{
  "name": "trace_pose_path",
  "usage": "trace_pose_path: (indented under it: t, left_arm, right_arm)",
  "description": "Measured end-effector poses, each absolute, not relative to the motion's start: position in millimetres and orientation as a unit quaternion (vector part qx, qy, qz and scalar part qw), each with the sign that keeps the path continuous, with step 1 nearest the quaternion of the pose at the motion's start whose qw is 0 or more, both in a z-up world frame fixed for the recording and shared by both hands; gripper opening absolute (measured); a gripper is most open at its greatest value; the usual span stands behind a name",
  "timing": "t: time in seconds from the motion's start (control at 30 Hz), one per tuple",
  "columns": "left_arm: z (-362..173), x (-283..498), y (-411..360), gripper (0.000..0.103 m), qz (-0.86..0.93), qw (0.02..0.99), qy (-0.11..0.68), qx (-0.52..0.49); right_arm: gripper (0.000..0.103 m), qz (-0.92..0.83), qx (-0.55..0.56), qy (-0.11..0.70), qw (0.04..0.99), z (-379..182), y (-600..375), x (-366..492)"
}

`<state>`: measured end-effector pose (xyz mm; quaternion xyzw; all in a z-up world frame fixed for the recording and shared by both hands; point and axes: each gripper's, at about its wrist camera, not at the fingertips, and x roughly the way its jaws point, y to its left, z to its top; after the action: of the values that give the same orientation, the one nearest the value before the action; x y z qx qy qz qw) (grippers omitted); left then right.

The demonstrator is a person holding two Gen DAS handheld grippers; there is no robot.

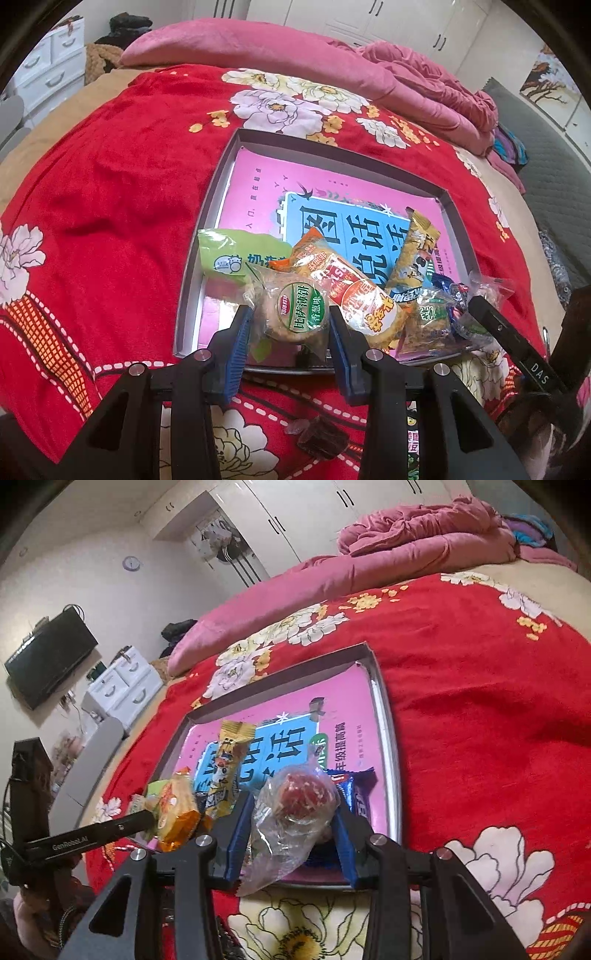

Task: Organize snacks
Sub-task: 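Carry the pastry and clear bag over the tray with both tools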

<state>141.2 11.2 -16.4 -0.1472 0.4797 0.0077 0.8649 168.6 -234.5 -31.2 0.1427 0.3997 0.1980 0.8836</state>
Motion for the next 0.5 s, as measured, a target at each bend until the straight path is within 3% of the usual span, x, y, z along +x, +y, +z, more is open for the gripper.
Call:
trace_pose_path:
  t: [0.13, 0.5]
  left_arm:
    - [-16.6, 140.2, 12.3, 0.042, 0.008, 0.865, 0.479, -0.149]
    - [-16.5, 140.7, 14.2, 0.043, 0.010, 0.865, 0.479, -0.149]
  right_arm:
    - [0.053, 0.188, 0.127, 0.397, 0.889, -27.8, -234.5, 166.3]
    - [0.057, 0.161, 0.135, 0.389, 0.897, -21.8, -249.6, 164.2]
